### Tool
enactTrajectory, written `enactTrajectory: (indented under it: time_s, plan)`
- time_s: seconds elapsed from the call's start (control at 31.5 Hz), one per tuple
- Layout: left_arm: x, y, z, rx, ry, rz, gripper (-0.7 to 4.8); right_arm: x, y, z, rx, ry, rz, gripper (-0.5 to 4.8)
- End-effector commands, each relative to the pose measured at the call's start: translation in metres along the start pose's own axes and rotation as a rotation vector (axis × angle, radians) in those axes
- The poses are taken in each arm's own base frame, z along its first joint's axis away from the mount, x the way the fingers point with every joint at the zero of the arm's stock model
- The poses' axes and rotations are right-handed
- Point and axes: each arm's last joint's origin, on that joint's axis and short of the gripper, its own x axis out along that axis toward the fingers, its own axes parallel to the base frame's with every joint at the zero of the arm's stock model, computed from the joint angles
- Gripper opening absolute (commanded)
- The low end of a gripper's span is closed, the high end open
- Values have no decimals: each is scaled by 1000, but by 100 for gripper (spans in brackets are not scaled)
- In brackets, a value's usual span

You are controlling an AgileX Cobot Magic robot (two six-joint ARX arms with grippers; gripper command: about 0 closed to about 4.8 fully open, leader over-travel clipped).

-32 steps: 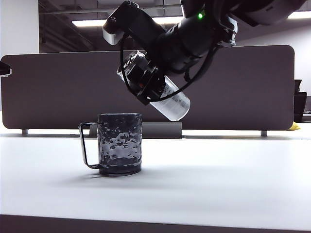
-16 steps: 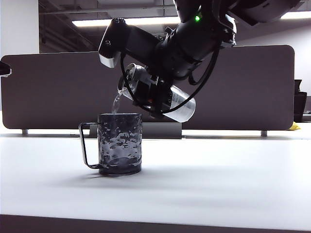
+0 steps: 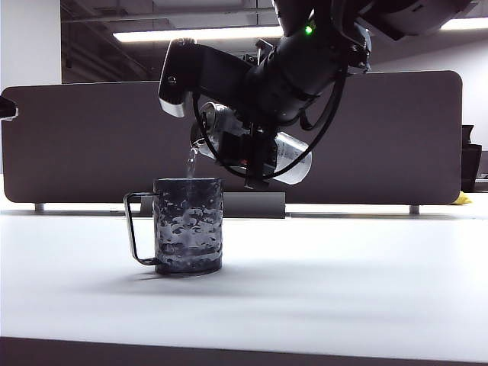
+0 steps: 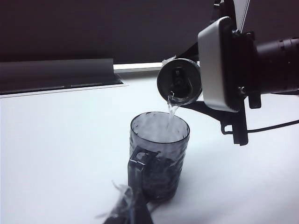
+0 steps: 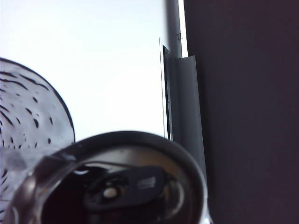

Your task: Pick up the metal can, pour some water into the cup, then place the can back on the table.

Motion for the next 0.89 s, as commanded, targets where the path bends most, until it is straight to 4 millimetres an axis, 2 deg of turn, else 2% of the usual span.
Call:
enactTrajectory:
  time_s: [0.03,0.89]
  plan:
    - [0,0,1,3,-11,-4,-5,-1,-9,4,-16,-17,-58,260]
    - [0,0,1,3,-11,-4,-5,-1,-9,3,-20,-1,-66,260]
